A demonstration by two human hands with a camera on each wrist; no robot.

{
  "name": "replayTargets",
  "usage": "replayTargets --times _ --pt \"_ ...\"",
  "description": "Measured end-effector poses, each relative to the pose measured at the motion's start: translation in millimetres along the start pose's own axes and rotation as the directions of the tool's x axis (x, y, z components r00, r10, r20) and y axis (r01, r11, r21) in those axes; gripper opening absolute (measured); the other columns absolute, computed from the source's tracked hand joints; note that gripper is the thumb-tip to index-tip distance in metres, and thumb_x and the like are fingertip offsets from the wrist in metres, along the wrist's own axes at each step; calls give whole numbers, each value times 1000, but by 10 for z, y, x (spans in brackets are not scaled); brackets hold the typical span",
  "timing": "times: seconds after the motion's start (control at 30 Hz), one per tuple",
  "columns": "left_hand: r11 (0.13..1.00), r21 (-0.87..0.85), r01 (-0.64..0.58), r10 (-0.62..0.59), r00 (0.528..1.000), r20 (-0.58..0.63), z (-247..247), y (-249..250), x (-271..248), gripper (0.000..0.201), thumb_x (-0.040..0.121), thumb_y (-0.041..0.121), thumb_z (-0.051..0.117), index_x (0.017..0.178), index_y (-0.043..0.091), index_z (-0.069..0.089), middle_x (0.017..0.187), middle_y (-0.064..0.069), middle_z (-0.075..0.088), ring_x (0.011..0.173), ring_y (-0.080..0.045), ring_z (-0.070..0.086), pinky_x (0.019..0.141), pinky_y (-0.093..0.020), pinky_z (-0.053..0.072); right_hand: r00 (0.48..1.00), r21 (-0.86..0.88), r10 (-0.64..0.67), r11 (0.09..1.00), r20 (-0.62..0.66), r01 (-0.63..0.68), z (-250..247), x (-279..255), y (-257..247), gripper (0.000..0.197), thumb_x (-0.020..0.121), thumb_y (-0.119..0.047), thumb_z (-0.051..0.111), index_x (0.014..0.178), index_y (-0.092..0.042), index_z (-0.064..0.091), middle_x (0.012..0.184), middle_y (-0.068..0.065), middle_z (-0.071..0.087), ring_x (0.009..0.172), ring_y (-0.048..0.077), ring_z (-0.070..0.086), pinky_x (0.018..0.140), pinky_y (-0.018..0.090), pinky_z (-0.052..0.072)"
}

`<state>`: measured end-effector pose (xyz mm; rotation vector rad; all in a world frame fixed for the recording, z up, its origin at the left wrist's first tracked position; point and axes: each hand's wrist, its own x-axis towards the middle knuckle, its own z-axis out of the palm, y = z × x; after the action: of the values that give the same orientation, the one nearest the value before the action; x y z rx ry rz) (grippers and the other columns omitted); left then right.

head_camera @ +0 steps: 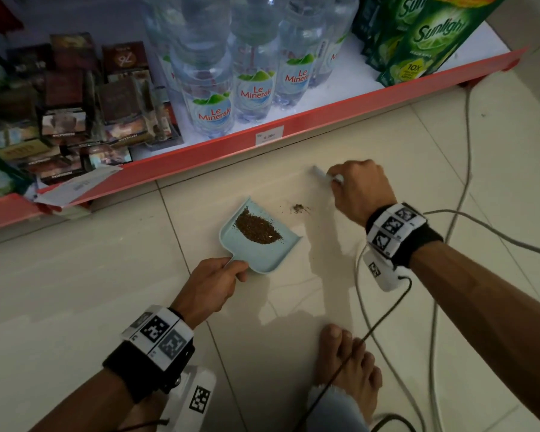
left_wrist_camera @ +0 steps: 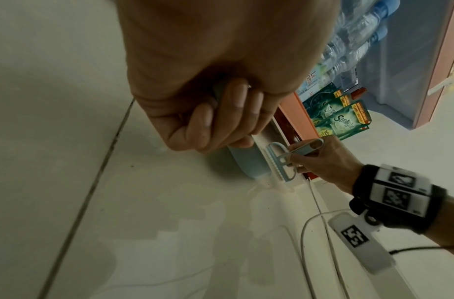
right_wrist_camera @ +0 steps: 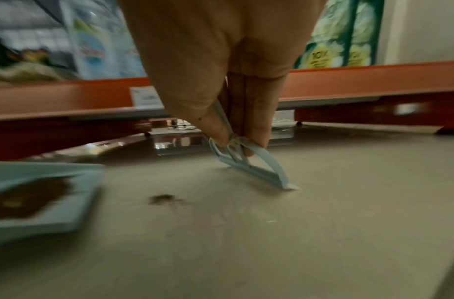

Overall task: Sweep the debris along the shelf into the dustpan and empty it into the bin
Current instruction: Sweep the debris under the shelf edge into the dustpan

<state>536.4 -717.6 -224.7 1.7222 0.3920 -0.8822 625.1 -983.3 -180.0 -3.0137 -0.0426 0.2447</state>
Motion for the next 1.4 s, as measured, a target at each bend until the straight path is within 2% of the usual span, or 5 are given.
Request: replayTargets --times 0.63,0.83,0.97,1.23,1.4 --pt "999 -39 -4 4 1000 -16 -98 -204 -39 35 92 31 54 62 13 57 39 7 34 32 -8 27 36 -17 21 987 107 -157 981 -28 159 70 -89 -185 20 90 -21 52 92 -17 71 73 10 70 69 36 61 69 38 50" --pt "999 -33 1 -2 1000 -16 -94 -227 -54 34 91 29 55 62 12 57 38 7 34 32 -8 27 35 -16 21 989 371 52 928 -136 2 16 71 -253 20 84 -27 64 94 -18 78 83 9 76 80 32 70 84 38 53" --pt "1000 -22 -7 6 1000 -20 -98 -217 -43 34 92 29 55 64 10 57 38 6 34 32 -8 27 35 -16 21 969 717 240 666 57 -206 170 145 -440 12 80 -19 76 87 -10 78 77 4 76 67 15 74 67 37 63" --pt "1000 3 -6 6 999 -37 -87 -215 -50 34 91 30 56 63 11 57 39 7 35 32 -8 29 37 -17 22 924 583 378 740 55 -337 325 114 -154 15 78 -21 78 82 -6 76 80 9 76 70 20 73 68 36 63" --pt "999 29 -21 22 999 -30 -26 -146 -16 35 90 30 56 61 13 57 39 7 36 31 -7 30 34 -17 23 901 693 421 618 108 -372 135 34 145 9 80 -11 77 83 -4 73 76 11 75 64 21 74 64 42 63"
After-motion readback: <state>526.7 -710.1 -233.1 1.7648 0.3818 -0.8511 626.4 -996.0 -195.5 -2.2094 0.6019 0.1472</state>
